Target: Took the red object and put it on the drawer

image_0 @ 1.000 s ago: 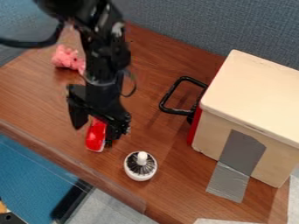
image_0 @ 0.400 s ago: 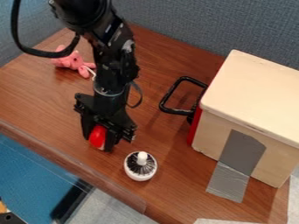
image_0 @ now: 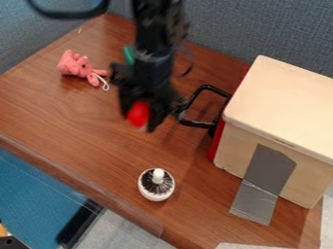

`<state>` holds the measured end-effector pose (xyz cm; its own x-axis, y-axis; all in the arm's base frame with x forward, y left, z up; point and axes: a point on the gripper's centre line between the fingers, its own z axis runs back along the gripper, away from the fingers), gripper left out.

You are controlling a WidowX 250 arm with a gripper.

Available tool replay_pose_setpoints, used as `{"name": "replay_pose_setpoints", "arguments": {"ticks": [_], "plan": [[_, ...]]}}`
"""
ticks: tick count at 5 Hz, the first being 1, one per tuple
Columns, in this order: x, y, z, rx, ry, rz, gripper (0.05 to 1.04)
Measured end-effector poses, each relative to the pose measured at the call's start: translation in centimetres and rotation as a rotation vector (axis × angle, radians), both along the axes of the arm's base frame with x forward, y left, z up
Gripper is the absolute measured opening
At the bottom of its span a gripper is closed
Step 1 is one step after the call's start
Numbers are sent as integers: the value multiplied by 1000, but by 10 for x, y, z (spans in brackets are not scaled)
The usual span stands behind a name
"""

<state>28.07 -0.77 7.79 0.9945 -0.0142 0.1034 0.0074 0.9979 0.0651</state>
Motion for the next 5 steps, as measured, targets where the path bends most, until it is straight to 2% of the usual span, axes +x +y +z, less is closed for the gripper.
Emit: {"name": "replay_pose_setpoints", "arguments": {"ticks": [1,2,3,5], "plan": [[23,-30,36,-42,-52,-34,562],[42,-62,50,-56,-64,-86,562],[53,-94,53,-63,-69,-143,562],[64,-123,34,-68,-20,-188,562]]}}
